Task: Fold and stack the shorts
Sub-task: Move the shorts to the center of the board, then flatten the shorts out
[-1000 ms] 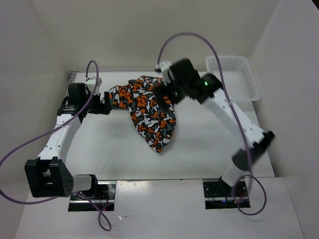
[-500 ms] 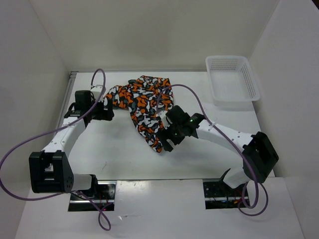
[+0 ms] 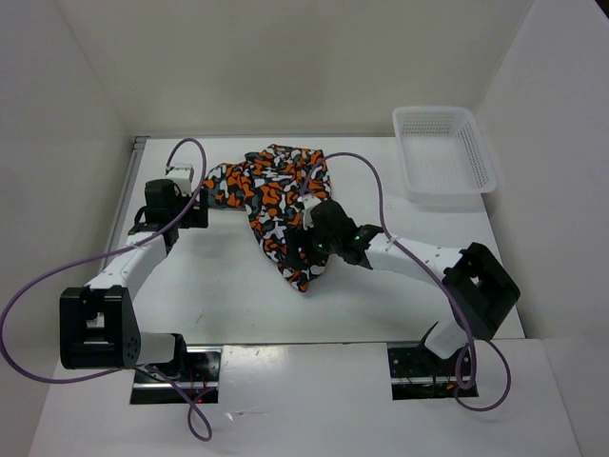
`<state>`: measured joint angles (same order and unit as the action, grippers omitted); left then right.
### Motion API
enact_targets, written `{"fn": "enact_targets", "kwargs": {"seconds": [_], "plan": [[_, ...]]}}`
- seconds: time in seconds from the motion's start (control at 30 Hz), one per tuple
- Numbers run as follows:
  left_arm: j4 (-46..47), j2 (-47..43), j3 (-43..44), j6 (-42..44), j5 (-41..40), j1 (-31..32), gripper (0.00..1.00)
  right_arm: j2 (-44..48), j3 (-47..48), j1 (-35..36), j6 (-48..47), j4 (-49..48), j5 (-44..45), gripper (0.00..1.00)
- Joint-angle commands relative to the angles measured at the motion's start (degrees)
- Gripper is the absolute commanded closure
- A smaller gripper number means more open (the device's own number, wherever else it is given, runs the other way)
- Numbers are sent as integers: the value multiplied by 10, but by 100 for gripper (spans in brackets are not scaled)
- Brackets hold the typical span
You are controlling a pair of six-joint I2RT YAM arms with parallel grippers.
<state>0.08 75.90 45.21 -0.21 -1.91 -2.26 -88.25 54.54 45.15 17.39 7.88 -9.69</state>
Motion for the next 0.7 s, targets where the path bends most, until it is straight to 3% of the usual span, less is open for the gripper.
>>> {"fn": "enact_targets", "kwargs": {"seconds": [0.0, 0.1, 0.17, 0.23, 0.3, 0.43, 0.5, 0.53, 0.6, 0.63, 0.67], "plan": [[57, -1, -9, 2, -12, 1, 0, -31, -32, 6, 30, -87, 42, 17], [57, -1, -22, 2, -12, 1, 0, -39, -51, 6, 25, -93, 101, 27], [57, -1, -22, 2, -18, 1, 0, -33, -51, 6, 25, -69, 114, 27], [57, -1, -22, 2, -18, 1, 0, -19, -39, 6, 25, -32, 119, 22], [57, -7, -28, 2, -18, 1, 0, 0, -29, 6, 17, -2, 119, 6], [57, -12, -39, 2, -7, 1, 0, 5, -60, 6, 17, 21, 108, 9], [57, -12, -44, 2, -7, 1, 0, -14, -101, 6, 23, -33, 95, 20], [57, -17, -44, 2, -7, 1, 0, -19, -109, 6, 23, -69, 95, 37], [57, -17, -44, 2, -13, 1, 0, -31, -110, 6, -15, -95, 79, 62], [57, -22, -44, 2, -13, 1, 0, -31, -78, 6, -32, -95, 78, 84], [57, -28, -39, 2, -19, -5, 0, -31, -59, 6, -83, -89, 78, 90]]}}
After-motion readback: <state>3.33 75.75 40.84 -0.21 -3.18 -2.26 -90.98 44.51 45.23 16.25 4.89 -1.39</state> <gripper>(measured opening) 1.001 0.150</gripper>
